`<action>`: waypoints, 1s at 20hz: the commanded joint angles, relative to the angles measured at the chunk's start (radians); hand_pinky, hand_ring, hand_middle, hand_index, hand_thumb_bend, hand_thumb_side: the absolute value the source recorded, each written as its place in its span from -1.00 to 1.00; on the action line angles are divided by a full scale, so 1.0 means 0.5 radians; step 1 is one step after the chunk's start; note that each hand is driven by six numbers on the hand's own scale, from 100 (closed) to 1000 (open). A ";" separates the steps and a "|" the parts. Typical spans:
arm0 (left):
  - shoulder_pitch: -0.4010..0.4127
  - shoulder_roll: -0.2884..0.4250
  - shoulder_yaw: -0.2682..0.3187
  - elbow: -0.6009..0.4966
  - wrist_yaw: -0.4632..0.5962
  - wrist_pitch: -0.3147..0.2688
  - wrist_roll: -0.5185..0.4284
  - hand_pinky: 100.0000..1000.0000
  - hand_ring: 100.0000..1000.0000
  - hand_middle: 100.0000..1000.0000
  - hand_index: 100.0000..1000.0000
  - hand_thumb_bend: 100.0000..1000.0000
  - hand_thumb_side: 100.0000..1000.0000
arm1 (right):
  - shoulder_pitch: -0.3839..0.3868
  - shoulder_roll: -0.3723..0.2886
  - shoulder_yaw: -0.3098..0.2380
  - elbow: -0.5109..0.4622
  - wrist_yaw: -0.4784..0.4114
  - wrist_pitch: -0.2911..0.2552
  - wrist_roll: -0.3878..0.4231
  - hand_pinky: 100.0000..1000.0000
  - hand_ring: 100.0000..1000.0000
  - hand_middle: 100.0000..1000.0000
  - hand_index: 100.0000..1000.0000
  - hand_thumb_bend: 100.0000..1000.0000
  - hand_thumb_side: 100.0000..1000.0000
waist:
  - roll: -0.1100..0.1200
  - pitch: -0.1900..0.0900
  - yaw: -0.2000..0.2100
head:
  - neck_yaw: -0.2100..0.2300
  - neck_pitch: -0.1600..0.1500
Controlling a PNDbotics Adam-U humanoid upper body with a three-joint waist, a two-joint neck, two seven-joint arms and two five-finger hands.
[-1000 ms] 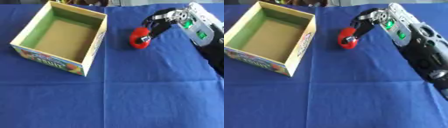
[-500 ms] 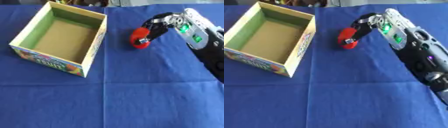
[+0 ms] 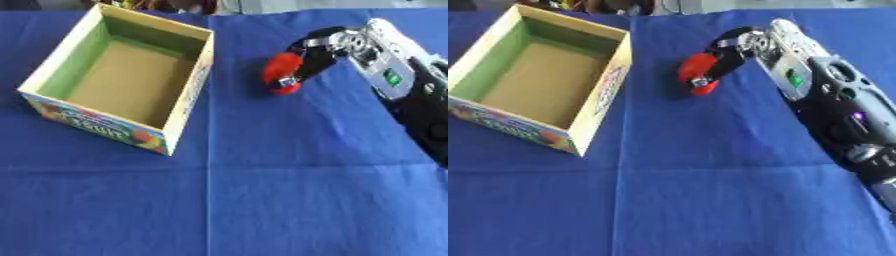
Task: Pick up objects on the table and place them in the box.
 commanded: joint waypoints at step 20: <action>-0.031 0.016 -0.001 -0.037 0.006 0.011 0.011 0.04 0.77 0.65 0.26 -1.00 0.82 | -0.009 0.005 -0.001 0.071 -0.055 0.034 -0.062 -0.28 0.11 0.41 0.72 -0.40 -0.20 | 0.003 -0.020 -0.006 | 0.010 -0.011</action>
